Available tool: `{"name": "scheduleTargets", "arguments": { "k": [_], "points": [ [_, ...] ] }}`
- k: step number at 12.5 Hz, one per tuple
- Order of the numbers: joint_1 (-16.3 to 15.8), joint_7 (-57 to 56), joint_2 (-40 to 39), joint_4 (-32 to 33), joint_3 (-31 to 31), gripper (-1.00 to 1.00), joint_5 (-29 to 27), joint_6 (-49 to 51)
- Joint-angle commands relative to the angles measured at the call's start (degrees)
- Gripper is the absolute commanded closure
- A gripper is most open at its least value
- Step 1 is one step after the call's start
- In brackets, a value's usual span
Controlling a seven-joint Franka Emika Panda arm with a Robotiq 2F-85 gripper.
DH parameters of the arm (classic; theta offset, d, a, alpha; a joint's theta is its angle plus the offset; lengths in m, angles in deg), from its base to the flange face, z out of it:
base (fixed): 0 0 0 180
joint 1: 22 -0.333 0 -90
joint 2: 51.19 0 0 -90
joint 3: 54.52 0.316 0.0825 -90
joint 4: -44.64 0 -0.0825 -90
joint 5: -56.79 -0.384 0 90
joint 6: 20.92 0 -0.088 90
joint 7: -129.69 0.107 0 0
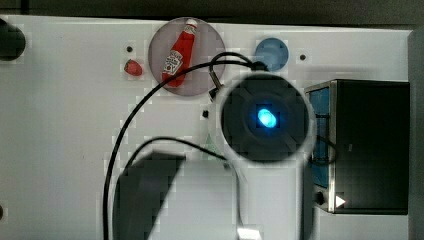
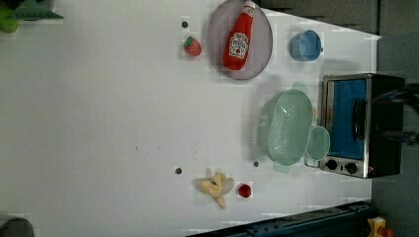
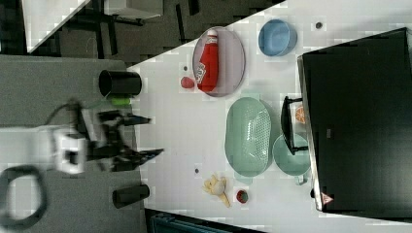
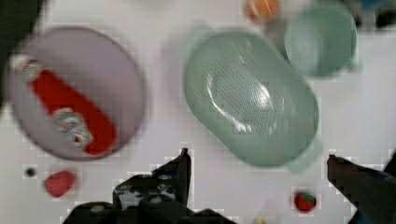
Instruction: Drag strainer left to right.
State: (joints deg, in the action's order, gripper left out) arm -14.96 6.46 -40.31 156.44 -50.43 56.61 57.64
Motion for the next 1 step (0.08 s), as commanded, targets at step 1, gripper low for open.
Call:
{"name": "scheduleTargets", "arguments": {
  "k": [1],
  "points": [
    [1.18,-10.81,2.67,-0.80,-0.58,-1.00,-0.20,7.31]
  ]
}}
